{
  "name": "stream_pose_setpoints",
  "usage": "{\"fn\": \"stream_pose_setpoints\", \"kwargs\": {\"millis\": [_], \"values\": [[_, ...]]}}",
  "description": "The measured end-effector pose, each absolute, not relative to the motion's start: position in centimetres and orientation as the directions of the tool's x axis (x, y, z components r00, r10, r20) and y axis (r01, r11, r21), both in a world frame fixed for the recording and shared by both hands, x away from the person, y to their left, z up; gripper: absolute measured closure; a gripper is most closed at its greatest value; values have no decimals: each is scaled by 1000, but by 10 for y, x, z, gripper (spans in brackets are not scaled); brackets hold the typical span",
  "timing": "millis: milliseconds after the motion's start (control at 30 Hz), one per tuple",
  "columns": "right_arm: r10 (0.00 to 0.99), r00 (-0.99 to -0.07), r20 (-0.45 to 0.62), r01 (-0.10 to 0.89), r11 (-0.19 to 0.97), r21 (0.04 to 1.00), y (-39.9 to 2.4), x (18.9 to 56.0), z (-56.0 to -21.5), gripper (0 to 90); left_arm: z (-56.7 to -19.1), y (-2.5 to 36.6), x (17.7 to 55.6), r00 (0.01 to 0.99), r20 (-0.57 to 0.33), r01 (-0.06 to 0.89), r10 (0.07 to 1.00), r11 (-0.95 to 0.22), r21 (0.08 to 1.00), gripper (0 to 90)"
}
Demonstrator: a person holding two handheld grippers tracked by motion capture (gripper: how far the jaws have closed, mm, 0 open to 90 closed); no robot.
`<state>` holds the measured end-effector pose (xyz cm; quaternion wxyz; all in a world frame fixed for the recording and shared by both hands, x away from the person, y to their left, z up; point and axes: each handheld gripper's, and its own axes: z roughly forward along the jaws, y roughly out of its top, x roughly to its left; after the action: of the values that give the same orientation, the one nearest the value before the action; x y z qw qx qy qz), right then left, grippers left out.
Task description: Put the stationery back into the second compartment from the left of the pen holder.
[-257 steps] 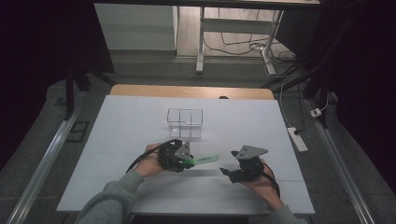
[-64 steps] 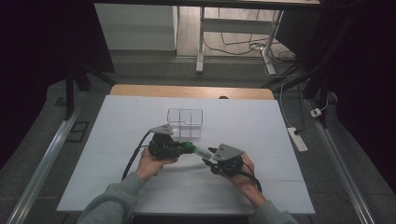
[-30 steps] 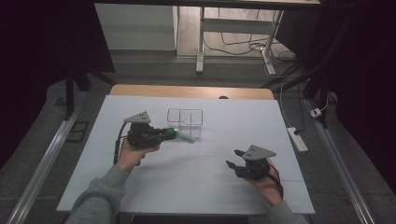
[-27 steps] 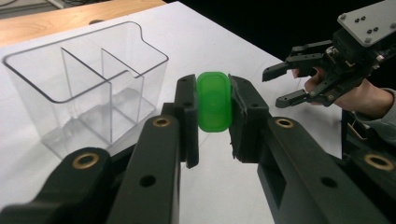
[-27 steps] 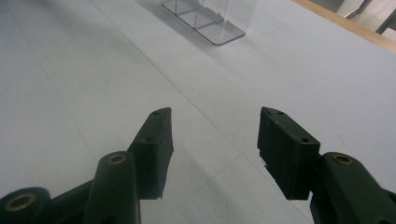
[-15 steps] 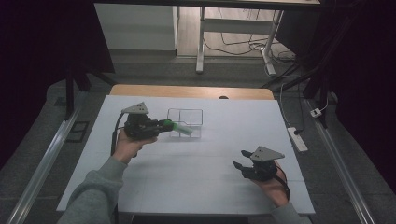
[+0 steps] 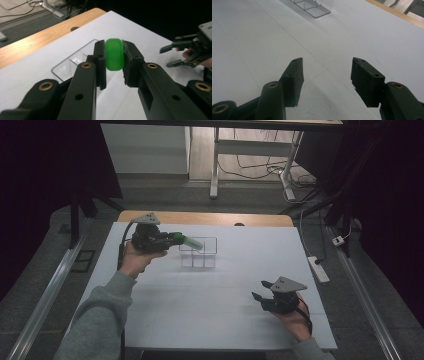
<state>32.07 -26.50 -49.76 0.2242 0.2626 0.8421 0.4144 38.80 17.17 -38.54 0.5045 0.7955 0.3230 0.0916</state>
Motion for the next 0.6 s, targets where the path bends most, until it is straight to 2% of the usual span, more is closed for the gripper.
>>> {"fn": "stream_pose_setpoints", "kwargs": {"millis": [600], "values": [[636,-754,-165,257,517,816,-268,320,-497,419,-387,156,426,747,-140,486,650,-391,782,742]]}}
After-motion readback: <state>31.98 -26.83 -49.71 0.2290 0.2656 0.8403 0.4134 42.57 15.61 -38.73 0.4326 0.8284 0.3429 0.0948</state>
